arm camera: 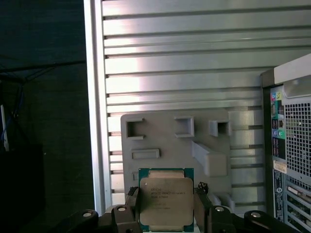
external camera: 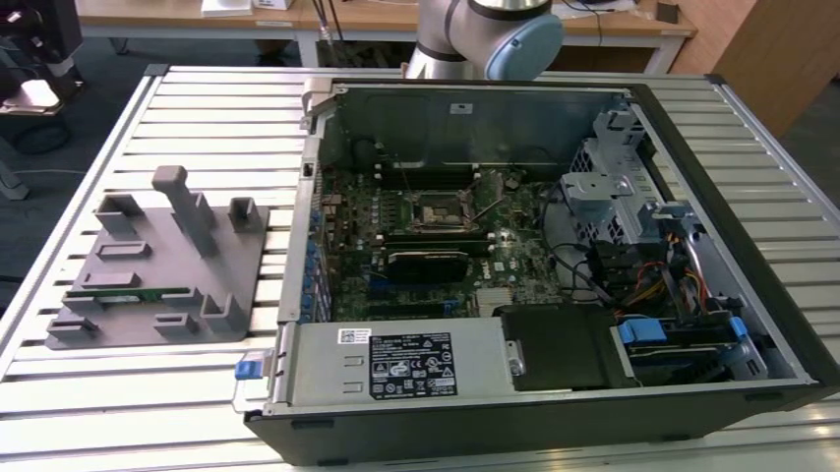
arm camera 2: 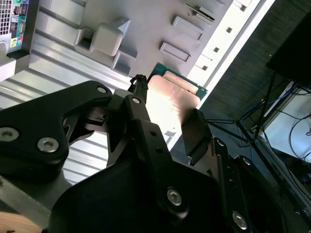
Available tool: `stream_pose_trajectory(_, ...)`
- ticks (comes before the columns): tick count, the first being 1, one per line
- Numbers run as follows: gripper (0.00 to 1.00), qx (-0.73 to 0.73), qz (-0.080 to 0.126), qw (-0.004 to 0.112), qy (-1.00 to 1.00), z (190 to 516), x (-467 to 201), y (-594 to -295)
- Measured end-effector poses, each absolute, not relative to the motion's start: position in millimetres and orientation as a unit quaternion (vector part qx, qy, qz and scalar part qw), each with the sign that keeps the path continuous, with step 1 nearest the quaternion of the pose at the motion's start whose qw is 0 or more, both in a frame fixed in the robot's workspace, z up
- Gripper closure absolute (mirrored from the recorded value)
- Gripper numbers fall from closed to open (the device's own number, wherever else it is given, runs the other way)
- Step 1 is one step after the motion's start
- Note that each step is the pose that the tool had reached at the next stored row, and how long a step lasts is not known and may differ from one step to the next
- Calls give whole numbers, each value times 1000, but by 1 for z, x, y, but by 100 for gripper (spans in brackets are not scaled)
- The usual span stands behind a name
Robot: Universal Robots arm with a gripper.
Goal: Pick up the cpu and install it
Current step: 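Pick up the cpu and move it towards the insertion slot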
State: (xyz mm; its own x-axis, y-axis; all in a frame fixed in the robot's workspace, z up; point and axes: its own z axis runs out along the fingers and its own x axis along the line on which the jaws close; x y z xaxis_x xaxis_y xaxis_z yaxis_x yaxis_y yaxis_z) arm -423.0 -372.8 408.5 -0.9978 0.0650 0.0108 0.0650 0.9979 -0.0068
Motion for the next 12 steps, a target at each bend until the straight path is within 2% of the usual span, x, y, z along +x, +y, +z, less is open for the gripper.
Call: stream_pose_trajectory(12, 47, -32, 3, 6, -999, 409, -408, -373)
